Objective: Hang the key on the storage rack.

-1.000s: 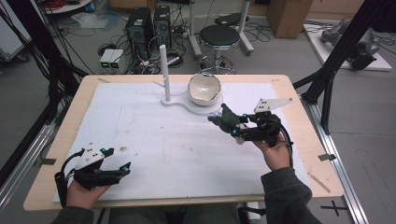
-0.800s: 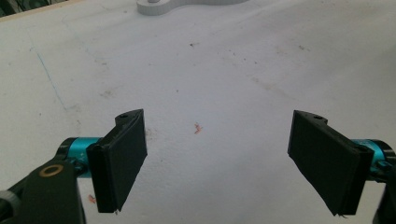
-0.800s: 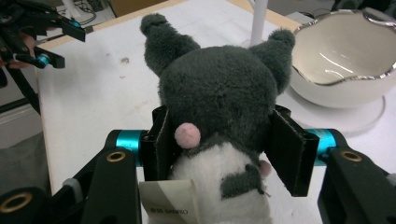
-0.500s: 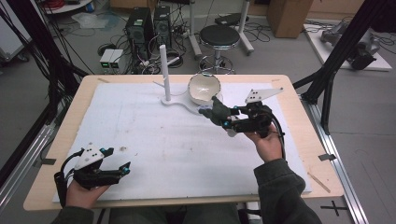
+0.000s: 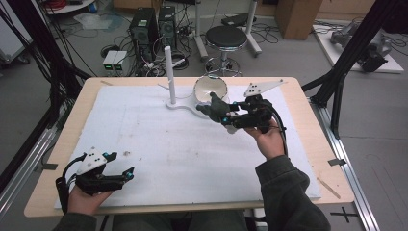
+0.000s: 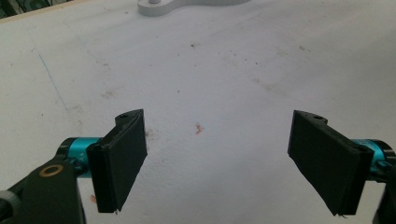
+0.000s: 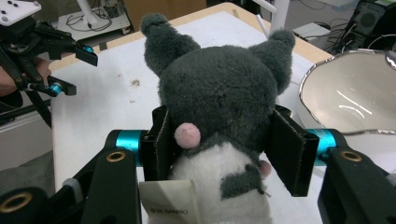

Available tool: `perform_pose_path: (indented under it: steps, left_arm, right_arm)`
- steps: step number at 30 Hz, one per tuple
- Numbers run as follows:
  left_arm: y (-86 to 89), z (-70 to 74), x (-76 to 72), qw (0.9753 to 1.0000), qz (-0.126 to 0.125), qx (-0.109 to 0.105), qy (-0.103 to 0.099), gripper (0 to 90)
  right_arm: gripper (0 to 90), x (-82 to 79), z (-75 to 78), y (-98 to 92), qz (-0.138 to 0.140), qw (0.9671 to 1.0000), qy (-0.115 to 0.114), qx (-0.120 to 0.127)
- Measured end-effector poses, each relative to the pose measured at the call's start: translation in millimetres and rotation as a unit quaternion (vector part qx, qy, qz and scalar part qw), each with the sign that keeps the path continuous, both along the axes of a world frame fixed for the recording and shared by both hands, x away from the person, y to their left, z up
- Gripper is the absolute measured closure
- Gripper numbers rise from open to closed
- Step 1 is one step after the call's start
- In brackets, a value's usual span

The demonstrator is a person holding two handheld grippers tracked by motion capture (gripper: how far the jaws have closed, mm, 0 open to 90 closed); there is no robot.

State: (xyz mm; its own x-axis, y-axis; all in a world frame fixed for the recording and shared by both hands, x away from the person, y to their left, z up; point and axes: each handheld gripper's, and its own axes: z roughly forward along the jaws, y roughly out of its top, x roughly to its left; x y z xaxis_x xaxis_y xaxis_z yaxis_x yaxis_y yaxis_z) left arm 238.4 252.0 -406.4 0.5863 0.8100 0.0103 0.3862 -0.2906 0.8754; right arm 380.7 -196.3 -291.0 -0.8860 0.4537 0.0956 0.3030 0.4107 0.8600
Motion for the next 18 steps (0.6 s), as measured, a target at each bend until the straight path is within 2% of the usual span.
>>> perform_pose_path:
  steps: [18]
  left_arm:
    - [2.3, 0.4, 0.2, 1.0, 0.003, -0.002, -0.002, 19.9]
  right_arm:
    - [45.6, 22.4, 14.6, 29.3, 0.015, 0.9999, 0.0, 0.001]
